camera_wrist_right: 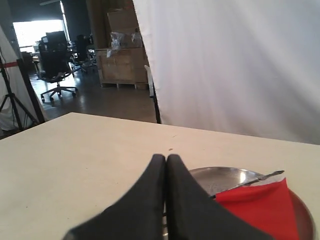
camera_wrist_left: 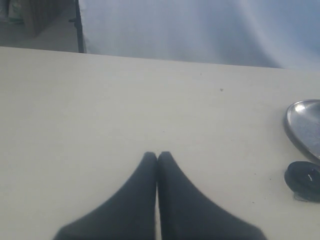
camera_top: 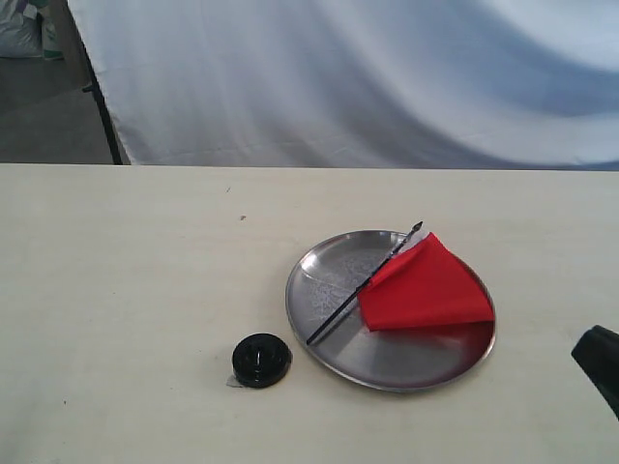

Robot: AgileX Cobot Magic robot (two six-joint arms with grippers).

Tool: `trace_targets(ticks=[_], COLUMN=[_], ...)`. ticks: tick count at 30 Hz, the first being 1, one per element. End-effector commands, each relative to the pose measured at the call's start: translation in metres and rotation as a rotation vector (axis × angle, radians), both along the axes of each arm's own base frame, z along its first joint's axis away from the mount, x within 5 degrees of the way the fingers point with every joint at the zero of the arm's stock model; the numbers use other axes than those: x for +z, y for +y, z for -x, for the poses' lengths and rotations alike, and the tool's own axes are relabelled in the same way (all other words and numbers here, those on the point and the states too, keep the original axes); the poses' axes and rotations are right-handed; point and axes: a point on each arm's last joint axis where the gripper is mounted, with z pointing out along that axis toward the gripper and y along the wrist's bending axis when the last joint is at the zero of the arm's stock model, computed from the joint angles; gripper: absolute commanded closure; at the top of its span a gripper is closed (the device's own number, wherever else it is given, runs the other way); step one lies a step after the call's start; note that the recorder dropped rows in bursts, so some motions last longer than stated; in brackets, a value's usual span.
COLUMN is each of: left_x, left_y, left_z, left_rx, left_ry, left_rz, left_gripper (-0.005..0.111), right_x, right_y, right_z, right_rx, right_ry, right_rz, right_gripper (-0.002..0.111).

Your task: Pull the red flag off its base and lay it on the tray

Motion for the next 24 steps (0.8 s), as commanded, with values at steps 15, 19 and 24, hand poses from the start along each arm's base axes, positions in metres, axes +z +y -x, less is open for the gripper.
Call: trace_targets(ticks=[15, 19, 24], left_x=[-0.001, -0.001, -0.001], left_y=[0.0, 0.0, 0.0], left_z=[0.0, 0.0, 0.0], left_rx=[-0.006, -0.006, -0.006], left_ry=[-0.003, -0.003, -0.003], left_rz=[0.001, 0.001, 0.001], left_gripper=[0.107, 0.107, 0.107], right_x=[-0.018, -0.02, -0.02], right_y=[-0.019, -0.02, -0.019], right_z=[0.009, 0.009, 0.01], right_rx=[-0.112, -0.121, -0.107], right_ry=[0.105, 0.141, 0.148], right_rz=[0.073, 0.066, 0.062], right_gripper=[0.108, 0.108, 0.108])
